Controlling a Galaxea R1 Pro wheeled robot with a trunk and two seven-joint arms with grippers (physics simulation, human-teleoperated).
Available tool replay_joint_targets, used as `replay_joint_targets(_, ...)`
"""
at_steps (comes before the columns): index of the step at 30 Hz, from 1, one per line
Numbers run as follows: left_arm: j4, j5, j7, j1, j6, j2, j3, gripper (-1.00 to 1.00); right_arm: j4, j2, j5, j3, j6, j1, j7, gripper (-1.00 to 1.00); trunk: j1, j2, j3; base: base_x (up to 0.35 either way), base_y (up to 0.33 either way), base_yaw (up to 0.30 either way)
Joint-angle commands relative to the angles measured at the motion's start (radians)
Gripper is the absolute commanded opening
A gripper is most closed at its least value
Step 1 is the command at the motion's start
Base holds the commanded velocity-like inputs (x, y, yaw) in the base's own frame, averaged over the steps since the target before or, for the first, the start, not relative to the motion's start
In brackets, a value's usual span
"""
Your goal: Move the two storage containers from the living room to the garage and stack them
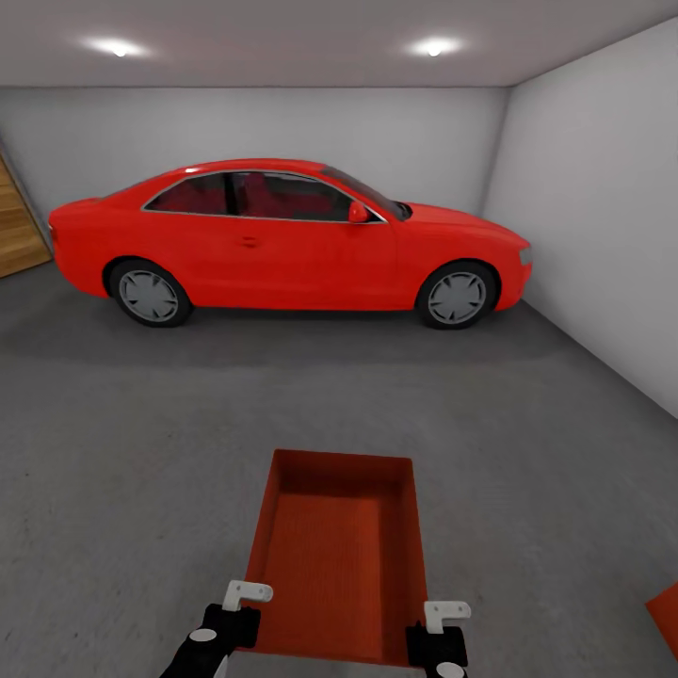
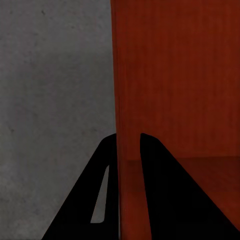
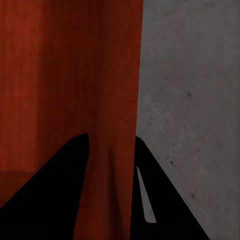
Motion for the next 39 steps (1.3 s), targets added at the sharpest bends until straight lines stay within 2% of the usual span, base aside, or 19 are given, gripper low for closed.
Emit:
replay_joint_targets(1, 0.058, 0.001, -0.021, 0.001, 0.005, 0.005, -0.016, -1.00, -0.003, -0.026, 0.002, -0.002, -0.004, -0.004, -0.004, -1.00, 0.000, -0.001, -0.001, 0.000, 0.000, 0.000)
replay_joint_targets(6, 0.058, 0.001, -0.021, 0.001, 0.005, 0.005, -0.017, -1.00, -0.004, -0.026, -0.002, -0.002, -0.002, -0.004, -0.004, -1.00, 0.000, -0.001, -0.001, 0.000, 0.000, -0.106)
replay_joint_targets(23, 0.058, 0.001, -0.021, 0.000, 0.005, 0.005, -0.016, -1.00, -0.005, -0.026, -0.004, -0.002, -0.001, -0.004, -0.004, -1.00, 0.000, -0.001, -0.001, 0.000, 0.000, -0.240)
replay_joint_targets(32, 0.058, 0.001, -0.021, 0.001, 0.005, 0.005, -0.016, -1.00, -0.004, -0.026, -0.003, -0.002, -0.001, -0.004, -0.004, -1.00, 0.000, -0.001, -0.001, 0.000, 0.000, -0.050)
replay_joint_targets(39, 0.058, 0.001, -0.021, 0.001, 0.006, 0.006, -0.016, -1.00, -0.004, -0.026, -0.003, -0.002, -0.001, -0.004, -0.007, -1.00, 0.000, -0.001, -0.001, 0.000, 0.000, -0.214)
